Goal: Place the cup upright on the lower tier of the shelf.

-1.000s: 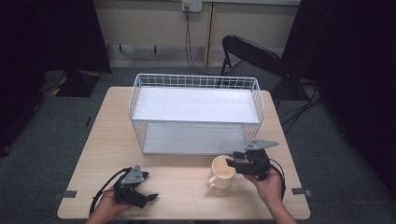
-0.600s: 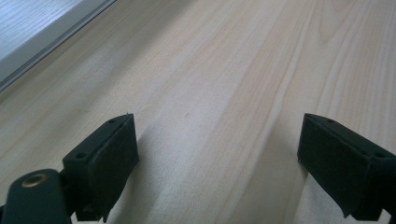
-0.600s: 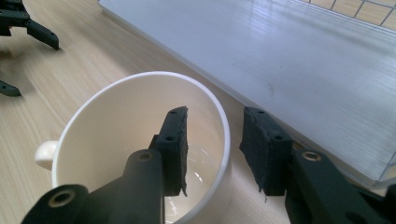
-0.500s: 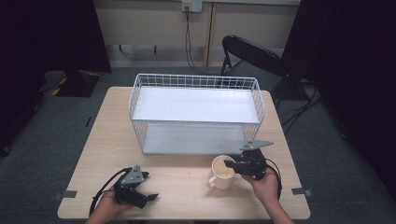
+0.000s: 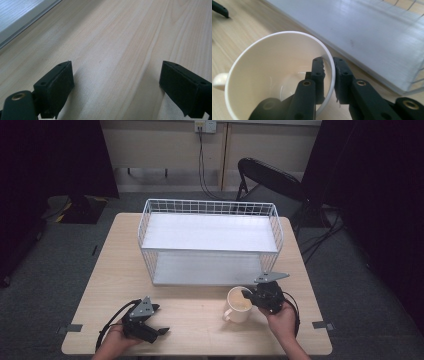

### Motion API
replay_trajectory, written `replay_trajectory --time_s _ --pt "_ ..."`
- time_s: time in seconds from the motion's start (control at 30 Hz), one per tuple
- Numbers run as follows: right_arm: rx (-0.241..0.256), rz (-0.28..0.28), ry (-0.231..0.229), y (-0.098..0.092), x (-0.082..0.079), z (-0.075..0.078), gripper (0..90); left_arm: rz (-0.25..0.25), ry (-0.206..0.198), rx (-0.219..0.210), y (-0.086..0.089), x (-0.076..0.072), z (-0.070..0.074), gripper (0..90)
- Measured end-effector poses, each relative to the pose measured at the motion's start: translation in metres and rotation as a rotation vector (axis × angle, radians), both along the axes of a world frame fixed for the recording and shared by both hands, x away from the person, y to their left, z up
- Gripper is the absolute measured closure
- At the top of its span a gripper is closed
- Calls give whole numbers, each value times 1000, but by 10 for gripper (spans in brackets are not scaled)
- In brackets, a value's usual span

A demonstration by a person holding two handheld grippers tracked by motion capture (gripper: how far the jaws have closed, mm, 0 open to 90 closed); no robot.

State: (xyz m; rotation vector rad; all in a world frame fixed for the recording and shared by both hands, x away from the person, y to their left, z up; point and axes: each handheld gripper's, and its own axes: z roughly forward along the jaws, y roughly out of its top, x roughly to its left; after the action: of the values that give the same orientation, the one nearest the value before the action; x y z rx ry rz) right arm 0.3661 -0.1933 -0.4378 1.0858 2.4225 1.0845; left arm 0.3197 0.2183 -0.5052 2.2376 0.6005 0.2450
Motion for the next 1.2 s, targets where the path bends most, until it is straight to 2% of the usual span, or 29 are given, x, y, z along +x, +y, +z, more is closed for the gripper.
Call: replay_trajectory --time_s 0.23,0.73,1.2 --pt "9 -49 -21 -6 -2 0 816 0 0 0 0 0 0 117" --pt "16 -100 -17 -8 2 7 816 0 0 -1 0 0 0 117" --pt "33 -163 -95 -7 4 15 816 -1 0 0 0 0 0 117"
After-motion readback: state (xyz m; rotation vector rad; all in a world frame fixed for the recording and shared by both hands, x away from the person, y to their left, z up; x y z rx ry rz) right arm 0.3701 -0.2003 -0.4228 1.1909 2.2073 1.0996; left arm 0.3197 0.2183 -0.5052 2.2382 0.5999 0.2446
